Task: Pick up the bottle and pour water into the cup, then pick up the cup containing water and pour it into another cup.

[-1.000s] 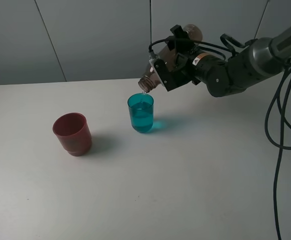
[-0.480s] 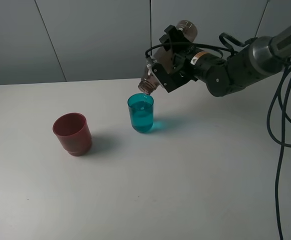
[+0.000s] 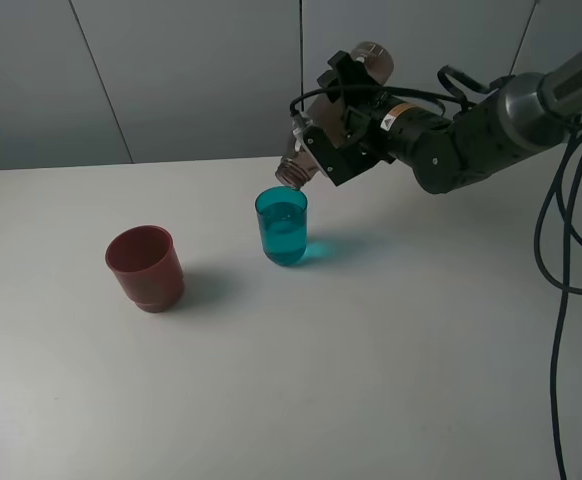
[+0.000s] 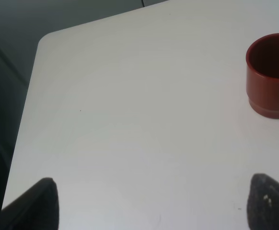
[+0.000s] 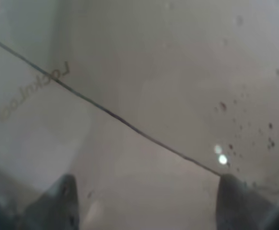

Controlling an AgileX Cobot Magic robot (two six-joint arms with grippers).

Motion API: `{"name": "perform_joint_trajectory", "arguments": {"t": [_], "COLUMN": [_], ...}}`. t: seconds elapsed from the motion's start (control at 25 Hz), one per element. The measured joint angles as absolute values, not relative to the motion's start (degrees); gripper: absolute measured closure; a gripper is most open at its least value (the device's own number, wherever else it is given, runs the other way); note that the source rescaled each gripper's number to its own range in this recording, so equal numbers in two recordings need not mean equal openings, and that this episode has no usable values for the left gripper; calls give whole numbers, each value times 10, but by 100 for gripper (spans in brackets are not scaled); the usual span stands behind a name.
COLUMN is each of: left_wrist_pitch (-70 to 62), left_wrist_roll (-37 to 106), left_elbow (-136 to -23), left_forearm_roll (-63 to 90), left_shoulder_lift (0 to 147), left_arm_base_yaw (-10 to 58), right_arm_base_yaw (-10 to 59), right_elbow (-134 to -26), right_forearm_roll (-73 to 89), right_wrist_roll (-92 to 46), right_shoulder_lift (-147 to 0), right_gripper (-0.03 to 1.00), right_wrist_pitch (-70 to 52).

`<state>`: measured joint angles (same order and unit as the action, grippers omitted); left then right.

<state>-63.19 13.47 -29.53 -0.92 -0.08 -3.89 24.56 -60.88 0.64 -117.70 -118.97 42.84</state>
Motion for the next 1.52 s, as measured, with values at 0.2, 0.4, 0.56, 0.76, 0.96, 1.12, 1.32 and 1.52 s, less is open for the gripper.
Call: {"name": "perform_joint_trajectory", "arguments": {"t": [0.2,0.4,0.56,0.76,0.96,1.12,1.32,1.52], "left_wrist_pitch": [-632,-632,-632,-632,-632,-632,-632,-632], "left_wrist_roll": [135,135,135,135,135,135,135,135], "left_elbow": [-295,-295,-295,-295,-295,-295,-295,-295], "left_forearm_roll": [-9,-9,-9,-9,-9,-9,-9,-9], "left_shoulder_lift": [-1,-1,-1,-1,-1,-1,-1,-1], "left_arm_base_yaw": [-39,-39,-39,-39,-39,-39,-39,-39], "right_arm_base_yaw": [246,246,246,243,205,164,126,105], "right_elbow": [-609,-609,-586,-532,-502,-500,-500,-504], "right_forearm_roll": [6,6,0,-7,-35,-67,-82,-84], "right_wrist_roll": [-1105,-966,-862,-683,-358,-120,0,27], "right_shoulder_lift": [-1190,-1190,-1172,-1140,-1128,-1128,-1145,-1193], "right_gripper": [97,97,97,97,97,97,97,97], "right_wrist_pitch": [425,399,393,393,394,394,416,444]}}
